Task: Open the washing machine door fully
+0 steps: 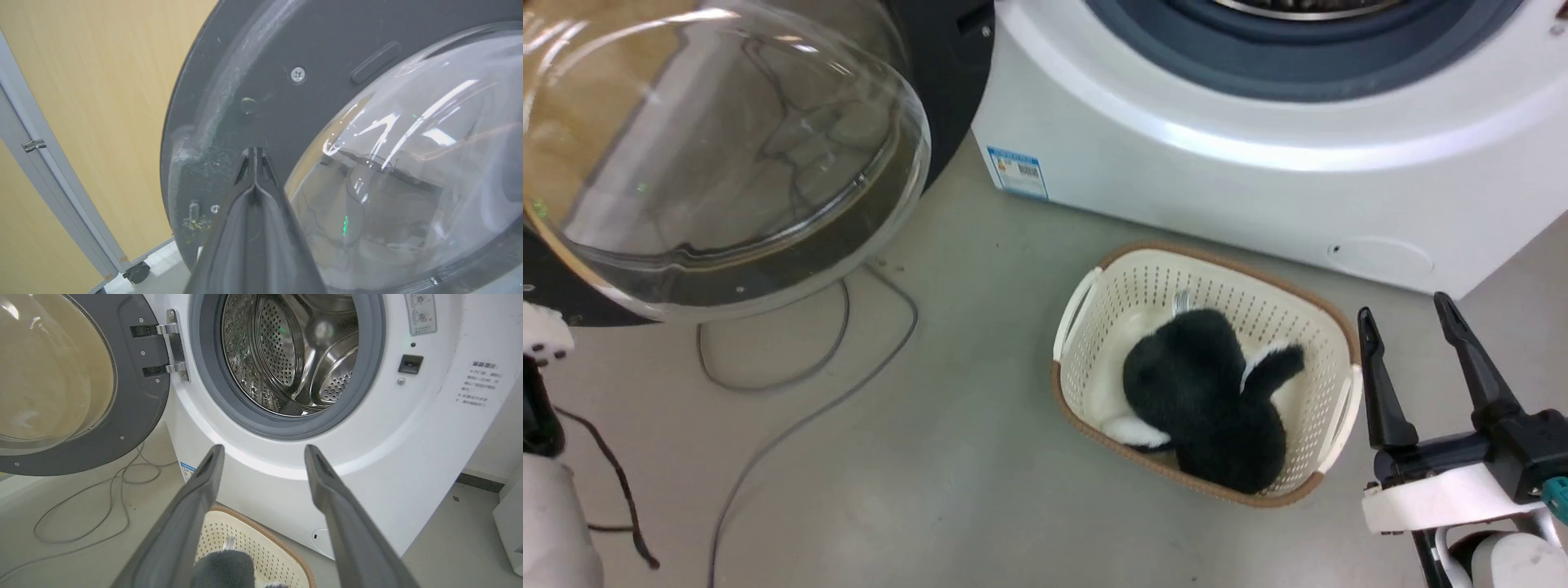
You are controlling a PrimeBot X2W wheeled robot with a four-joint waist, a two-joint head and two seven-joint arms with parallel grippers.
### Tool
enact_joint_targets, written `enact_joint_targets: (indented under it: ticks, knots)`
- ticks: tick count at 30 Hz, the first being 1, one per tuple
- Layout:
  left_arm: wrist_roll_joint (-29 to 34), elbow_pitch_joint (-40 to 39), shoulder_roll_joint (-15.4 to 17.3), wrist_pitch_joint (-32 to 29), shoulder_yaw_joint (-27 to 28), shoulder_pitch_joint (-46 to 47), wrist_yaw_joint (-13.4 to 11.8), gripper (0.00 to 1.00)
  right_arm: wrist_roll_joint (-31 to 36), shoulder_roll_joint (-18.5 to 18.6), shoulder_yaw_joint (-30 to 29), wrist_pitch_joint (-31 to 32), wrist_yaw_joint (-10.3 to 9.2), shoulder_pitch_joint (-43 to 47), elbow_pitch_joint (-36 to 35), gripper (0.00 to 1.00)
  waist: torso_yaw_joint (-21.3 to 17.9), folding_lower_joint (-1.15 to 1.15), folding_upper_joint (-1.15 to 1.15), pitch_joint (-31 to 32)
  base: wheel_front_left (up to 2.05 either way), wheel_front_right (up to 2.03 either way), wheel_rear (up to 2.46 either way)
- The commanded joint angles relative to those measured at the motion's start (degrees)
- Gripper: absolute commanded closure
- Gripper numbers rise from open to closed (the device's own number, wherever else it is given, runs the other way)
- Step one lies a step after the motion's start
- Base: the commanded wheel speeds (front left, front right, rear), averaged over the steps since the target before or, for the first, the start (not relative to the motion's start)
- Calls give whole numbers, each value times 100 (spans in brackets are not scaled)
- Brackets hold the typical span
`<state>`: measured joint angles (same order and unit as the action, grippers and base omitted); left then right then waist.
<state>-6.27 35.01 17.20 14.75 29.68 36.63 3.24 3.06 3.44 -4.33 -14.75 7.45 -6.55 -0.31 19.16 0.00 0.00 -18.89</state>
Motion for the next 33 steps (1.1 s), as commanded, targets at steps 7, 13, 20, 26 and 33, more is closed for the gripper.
enact_joint_targets:
  ticks: [7,13,20,26,33]
  knots:
    - [176,-604,-194,25,-87,-549,156,100,-76,-52,-57,-25,3,181,69,0,-11,0,0,545,0,0,0]
    - [311,-1088,-425,25,-233,-992,227,100,-331,-55,-61,-25,3,369,144,0,-48,0,0,985,0,0,0]
    - [485,-1713,-826,25,-614,-1692,302,100,-535,-56,-88,-25,3,580,221,0,-141,0,0,1429,0,0,0]
    - [643,-2119,-1117,25,-986,-2259,307,57,-644,-56,-110,-25,3,753,267,0,-226,0,0,1706,0,0,0]
    - [652,-2548,-1235,25,-1476,-2692,354,0,-704,-56,-102,-25,3,838,233,0,-520,0,0,1900,0,0,0]
